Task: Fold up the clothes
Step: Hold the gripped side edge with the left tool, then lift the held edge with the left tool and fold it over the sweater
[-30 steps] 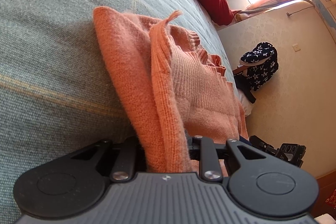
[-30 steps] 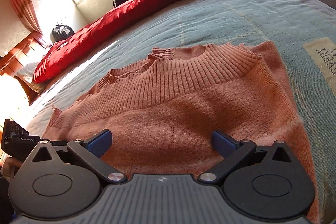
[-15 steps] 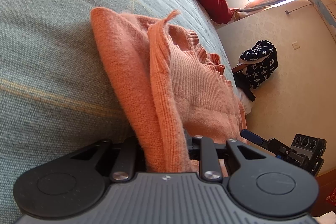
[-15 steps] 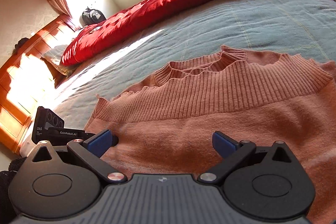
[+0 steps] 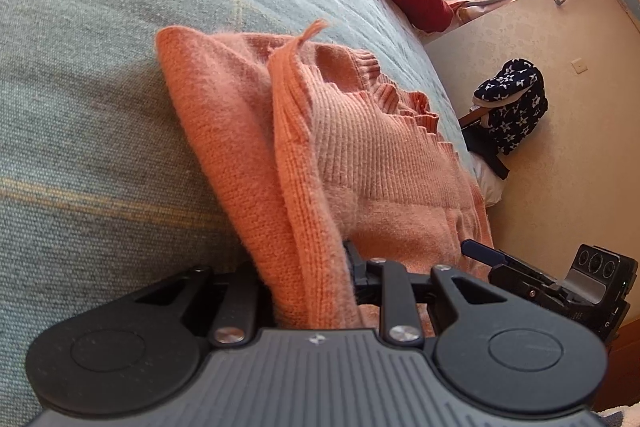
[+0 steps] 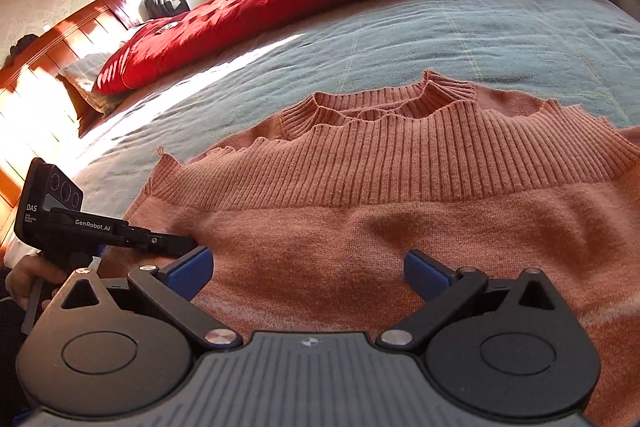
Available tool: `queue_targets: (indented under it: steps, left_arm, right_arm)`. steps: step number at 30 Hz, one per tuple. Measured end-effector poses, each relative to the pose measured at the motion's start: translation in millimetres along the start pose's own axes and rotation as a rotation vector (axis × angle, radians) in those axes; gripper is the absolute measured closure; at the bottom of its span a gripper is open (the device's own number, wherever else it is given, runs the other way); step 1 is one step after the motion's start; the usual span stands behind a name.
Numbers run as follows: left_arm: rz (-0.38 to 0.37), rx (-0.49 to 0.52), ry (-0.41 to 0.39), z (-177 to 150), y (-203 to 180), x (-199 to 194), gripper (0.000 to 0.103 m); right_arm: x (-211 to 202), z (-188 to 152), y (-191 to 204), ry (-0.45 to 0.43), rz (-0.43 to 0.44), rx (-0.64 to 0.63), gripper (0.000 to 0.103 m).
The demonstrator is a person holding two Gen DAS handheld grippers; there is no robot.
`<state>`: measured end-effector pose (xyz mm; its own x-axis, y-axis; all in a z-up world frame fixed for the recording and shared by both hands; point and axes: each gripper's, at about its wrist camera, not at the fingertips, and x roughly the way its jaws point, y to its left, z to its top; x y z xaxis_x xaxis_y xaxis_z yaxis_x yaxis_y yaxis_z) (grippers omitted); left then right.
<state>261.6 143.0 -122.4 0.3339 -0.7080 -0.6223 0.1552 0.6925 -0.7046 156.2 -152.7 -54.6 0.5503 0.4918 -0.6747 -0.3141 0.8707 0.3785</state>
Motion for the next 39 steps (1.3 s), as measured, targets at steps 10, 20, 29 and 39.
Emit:
queue_targets:
  steps: [10,20,29,39]
  left_arm:
    - [0.102,0.028,-0.022,-1.1,-33.7,-14.8,0.083]
    - [0.067,0.068,-0.053,11.0,-74.9,-34.8,0.084]
    - [0.036,0.109,-0.076,17.9,-121.7,-40.7,0.084]
    - [0.010,0.091,-0.105,22.1,-172.5,-30.7,0.083]
  right_arm:
    - [-23.1,-3.0,-6.8,-0.023,-0.012,-0.013,0.000]
    - [-45.6,-6.7,-10.5,-0.065,0.001,-0.036,0.000]
    - [-71.4,-11.3,-18.7,-0.115,0.019,-0.030,0.000]
    - [-108.1,-25.8,-37.1,-0.174,0.021,-0.029,0.000]
